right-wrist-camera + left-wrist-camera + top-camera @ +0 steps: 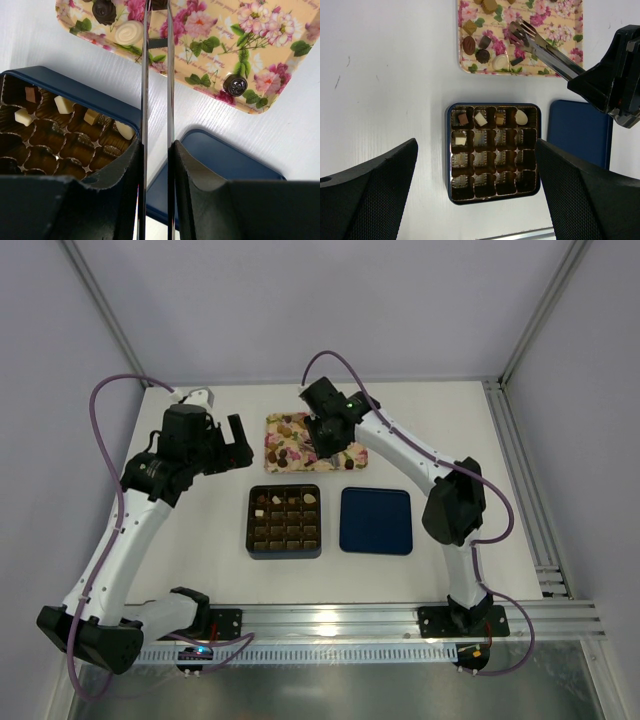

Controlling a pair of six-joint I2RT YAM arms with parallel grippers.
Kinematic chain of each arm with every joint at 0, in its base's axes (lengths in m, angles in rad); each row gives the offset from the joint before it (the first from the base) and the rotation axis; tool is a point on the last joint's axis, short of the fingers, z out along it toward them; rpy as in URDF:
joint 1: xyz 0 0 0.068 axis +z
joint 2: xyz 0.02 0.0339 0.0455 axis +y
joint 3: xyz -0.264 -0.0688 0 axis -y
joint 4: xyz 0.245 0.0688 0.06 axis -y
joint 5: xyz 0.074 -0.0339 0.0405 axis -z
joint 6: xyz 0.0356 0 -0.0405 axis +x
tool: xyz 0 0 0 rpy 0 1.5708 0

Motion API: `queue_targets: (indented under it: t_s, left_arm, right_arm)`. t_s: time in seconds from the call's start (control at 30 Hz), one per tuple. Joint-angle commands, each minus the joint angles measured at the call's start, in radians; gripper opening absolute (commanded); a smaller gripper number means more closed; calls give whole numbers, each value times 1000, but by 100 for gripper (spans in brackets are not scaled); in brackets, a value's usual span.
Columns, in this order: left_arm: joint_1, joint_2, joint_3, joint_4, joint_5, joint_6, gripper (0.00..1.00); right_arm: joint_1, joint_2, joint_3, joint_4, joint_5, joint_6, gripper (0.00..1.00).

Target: Pack the chocolate

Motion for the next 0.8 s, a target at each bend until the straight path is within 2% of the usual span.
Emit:
queue_targets:
  t_s: [0.0, 0.4, 0.77]
  left_arm:
    - [6, -3, 26, 26, 8, 6, 97]
    - [6, 0, 24, 28, 8, 6, 97]
    - [6, 3, 23, 35, 11, 3, 97]
  right_arm:
    - [-7, -52, 58, 4, 21, -12, 27]
    - [-10, -59, 50, -2, 9, -9, 27]
    - [-9, -177, -29, 18, -37, 9, 26]
